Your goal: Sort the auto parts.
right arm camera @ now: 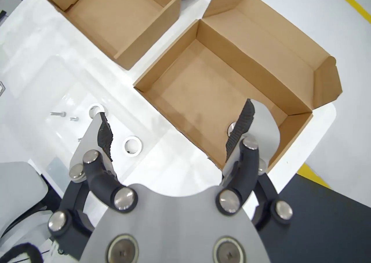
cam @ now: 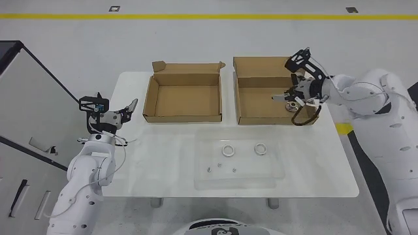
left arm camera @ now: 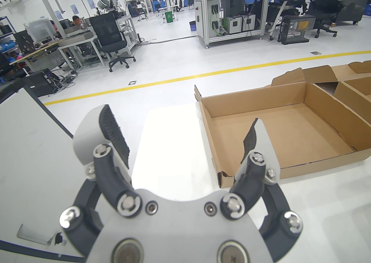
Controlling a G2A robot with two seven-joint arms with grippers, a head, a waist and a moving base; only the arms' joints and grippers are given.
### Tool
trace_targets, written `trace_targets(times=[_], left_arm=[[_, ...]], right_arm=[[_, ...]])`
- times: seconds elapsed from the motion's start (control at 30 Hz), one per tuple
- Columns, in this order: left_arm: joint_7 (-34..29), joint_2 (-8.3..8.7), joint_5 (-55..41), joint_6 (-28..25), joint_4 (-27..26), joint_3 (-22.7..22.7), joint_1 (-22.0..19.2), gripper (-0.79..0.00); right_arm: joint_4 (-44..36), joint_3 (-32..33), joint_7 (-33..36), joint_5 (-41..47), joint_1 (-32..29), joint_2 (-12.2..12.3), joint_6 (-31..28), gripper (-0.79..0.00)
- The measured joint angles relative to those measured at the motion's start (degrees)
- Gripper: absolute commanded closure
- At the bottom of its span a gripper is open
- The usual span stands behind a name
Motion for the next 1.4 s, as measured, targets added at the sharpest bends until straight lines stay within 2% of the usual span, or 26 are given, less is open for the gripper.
trace_targets(times=[0.17, 0.67, 0.77, 0.9, 1.0, 1.23, 1.4], left_arm=[[0.0, 0.00, 0.0, 0.0, 0.0, 0.0, 0.0, -0.785], [0.0, 0.00, 0.0, 0.0, 0.0, 0.0, 0.0, -0.785], [0.0, 0.00, 0.0, 0.0, 0.0, 0.0, 0.0, -0.785], [0.0, 0.00, 0.0, 0.0, 0.0, 0.0, 0.0, -0.785], [0.0, 0.00, 0.0, 0.0, 0.0, 0.0, 0.0, -0.785], [0.0, 0.00, 0.0, 0.0, 0.0, 0.0, 0.0, -0.785], [0.0, 0.00, 0.0, 0.0, 0.0, 0.0, 0.0, -0.785]], right_arm=[[-6.8, 3.2, 2.9, 3.3, -4.9, 1.0, -4.3, -0.785], [-7.1, 3.2, 3.2, 3.4, -5.1, 1.0, -4.6, -0.785], [-10.5, 2.6, 4.5, -0.6, -5.0, 1.4, -7.9, -0.785], [-15.4, -3.0, 1.1, -7.7, -4.2, 3.4, -12.5, -0.785], [-16.8, -8.5, -3.3, -14.6, -2.3, 6.0, -16.6, -0.785], [-16.3, -21.8, -14.5, -26.0, 5.7, 12.5, -27.9, -0.785], [-15.4, -29.6, -21.5, -29.8, 12.4, 15.3, -34.9, -0.785]])
